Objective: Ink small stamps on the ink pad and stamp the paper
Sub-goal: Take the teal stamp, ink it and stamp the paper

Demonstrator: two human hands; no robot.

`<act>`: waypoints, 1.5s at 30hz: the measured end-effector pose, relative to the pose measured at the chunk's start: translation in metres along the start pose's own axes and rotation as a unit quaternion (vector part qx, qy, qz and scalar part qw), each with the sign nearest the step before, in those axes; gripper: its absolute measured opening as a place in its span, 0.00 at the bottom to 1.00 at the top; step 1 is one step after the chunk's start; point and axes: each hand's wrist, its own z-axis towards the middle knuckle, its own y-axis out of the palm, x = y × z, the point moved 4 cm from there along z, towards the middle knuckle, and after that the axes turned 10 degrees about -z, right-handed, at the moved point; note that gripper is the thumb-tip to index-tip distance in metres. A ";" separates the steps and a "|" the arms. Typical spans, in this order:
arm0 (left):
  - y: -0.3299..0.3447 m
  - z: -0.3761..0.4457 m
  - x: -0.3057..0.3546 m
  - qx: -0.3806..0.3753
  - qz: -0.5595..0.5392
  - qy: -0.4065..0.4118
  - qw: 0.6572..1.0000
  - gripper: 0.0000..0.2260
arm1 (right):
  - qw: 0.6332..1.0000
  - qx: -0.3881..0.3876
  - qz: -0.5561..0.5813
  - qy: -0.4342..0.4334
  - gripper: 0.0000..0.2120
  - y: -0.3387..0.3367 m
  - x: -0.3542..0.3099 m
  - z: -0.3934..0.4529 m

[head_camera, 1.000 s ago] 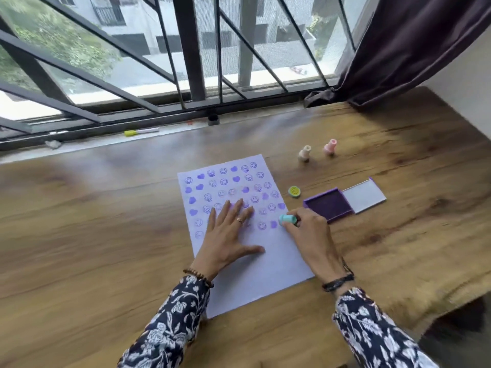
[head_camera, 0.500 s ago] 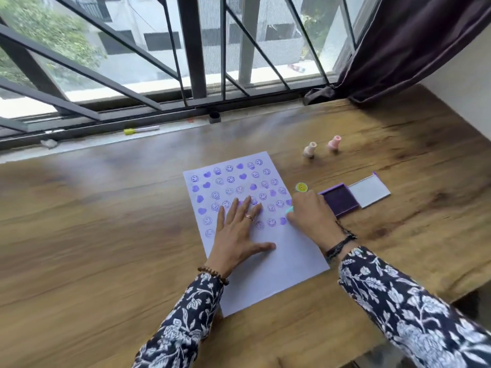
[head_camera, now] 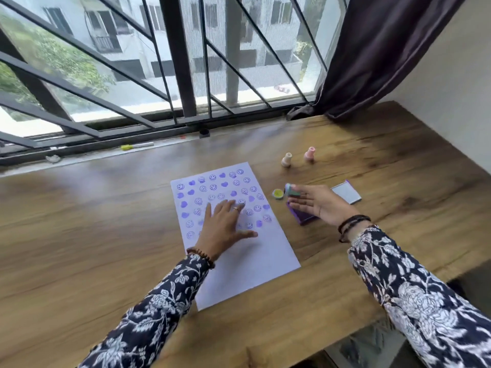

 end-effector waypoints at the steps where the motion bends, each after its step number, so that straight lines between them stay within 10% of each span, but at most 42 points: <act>1: -0.005 0.004 0.007 0.028 -0.008 0.016 0.999 0.30 | 0.999 0.003 0.035 0.004 0.06 -0.004 0.001 0.000; 16: 0.007 0.061 0.061 0.060 -0.133 0.007 0.989 0.08 | 0.985 -0.014 0.174 0.007 0.04 -0.040 0.015 0.003; 20: 0.011 0.067 0.066 0.034 -0.538 -0.135 0.832 0.11 | 0.995 -0.048 0.050 -0.076 0.09 -0.043 -0.006 0.011; 23: 0.014 0.062 0.075 0.010 -0.637 -0.123 0.761 0.08 | 0.989 -0.056 -0.034 -0.133 0.10 -0.041 -0.024 0.014; 34: -0.013 0.061 0.089 0.033 -0.653 -0.084 0.752 0.07 | 0.936 -0.030 -0.230 -0.266 0.11 -0.029 -0.065 0.019; 45: -0.022 0.067 0.092 0.073 -0.605 -0.047 0.791 0.06 | 0.960 -0.053 -0.146 -0.235 0.11 -0.026 -0.064 0.017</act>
